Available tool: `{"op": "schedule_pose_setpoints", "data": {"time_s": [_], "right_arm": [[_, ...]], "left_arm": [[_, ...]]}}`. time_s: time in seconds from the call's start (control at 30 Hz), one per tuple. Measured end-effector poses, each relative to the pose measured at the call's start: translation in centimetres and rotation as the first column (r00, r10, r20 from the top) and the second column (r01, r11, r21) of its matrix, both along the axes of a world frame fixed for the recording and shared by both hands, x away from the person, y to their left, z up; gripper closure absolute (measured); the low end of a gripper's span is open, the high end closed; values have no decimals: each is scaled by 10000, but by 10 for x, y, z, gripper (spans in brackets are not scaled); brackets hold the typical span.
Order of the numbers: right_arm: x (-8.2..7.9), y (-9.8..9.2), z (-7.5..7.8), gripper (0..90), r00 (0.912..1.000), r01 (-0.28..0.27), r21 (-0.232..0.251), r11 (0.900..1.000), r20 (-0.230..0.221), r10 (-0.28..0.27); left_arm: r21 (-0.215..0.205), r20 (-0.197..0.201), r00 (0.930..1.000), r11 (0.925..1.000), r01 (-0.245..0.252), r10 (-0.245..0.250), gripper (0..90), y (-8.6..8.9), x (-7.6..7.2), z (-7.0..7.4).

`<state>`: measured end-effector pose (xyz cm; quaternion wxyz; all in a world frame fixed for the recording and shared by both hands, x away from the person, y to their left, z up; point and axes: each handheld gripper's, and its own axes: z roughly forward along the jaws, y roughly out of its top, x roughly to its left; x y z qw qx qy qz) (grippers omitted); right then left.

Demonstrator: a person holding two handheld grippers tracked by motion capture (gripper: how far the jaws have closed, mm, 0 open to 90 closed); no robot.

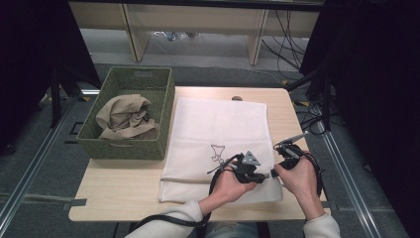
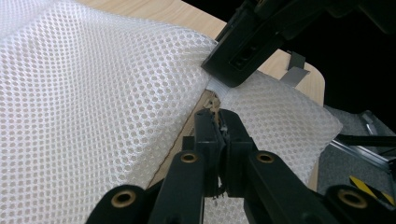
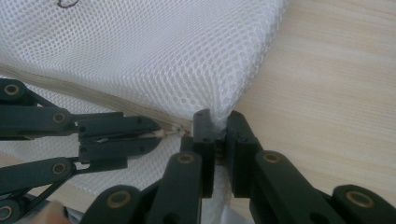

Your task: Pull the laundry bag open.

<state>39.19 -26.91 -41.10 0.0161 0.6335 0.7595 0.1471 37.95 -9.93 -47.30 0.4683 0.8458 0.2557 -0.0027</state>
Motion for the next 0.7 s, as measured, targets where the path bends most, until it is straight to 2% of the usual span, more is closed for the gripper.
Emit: {"op": "schedule_pose_setpoints", "data": {"time_s": [0.1, 0.17, 0.2, 0.27, 0.3, 0.33, 0.37, 0.43, 0.47, 0.5, 0.53, 0.57, 0.63, 0.7], "right_arm": [[0, 3, 0, 847, 10000, -69, -166, 9998, 30, 69], [0, 3, -1, 847, 10000, -13, -173, 9998, 16, 14], [0, 3, -1, 847, 10000, -36, -89, 10000, -40, 35], [1, 1, -2, 848, 10000, -40, -311, 9995, 31, 41], [0, 1, -2, 849, 9999, 113, -567, 9983, 130, -105], [0, 0, -2, 849, 9996, 117, -1033, 9946, 277, -89], [0, -3, -3, 850, 9990, 212, -1362, 9905, 419, -157], [0, -6, -3, 852, 9986, 521, -698, 9962, 134, -513], [0, -5, -3, 852, 9986, 510, -728, 9960, 183, -498], [0, -4, -2, 852, 9991, 277, -849, 9960, 351, -248], [0, -2, -1, 852, 9990, 267, -838, 9961, 371, -236], [0, -1, -1, 852, 9992, 297, -715, 9970, 306, -275], [0, 0, -1, 852, 9994, 259, -582, 9980, 231, -246], [-1, 0, 0, 852, 9995, 204, -540, 9983, 249, -191]], "left_arm": [[-13, 5, 10000, 10000, -6, 6, 865, 1, 0, 0], [-91, -98, 10000, 10000, -14, 14, 865, 2, 0, -1], [-2, -121, 9999, 10000, -80, 80, 865, 2, -1, -1], [37, 45, 9999, 9999, -102, 101, 866, 5, 0, -1], [11, 1, 9999, 9999, -139, 139, 896, 6, 0, 0], [-18, -22, 9998, 9998, -222, 222, 896, 8, 1, 1], [-240, -267, 9996, 9996, -127, 121, 896, 11, 2, 1], [-380, -218, 9997, 9992, -122, 114, 896, 14, 3, 4], [-265, -73, 9999, 9996, -89, 87, 897, 15, 3, 5], [-334, -73, 10000, 9994, 53, -56, 896, 14, 4, 5], [-328, -61, 10000, 9995, -12, 10, 896, 14, 4, 4], [-157, 106, 9999, 9999, -11, 13, 895, 13, 4, 4], [-303, 91, 9999, 9995, 94, -91, 883, 10, 4, -1], [-213, 192, 9995, 9994, 263, -259, 803, 5, 4, -5]]}}
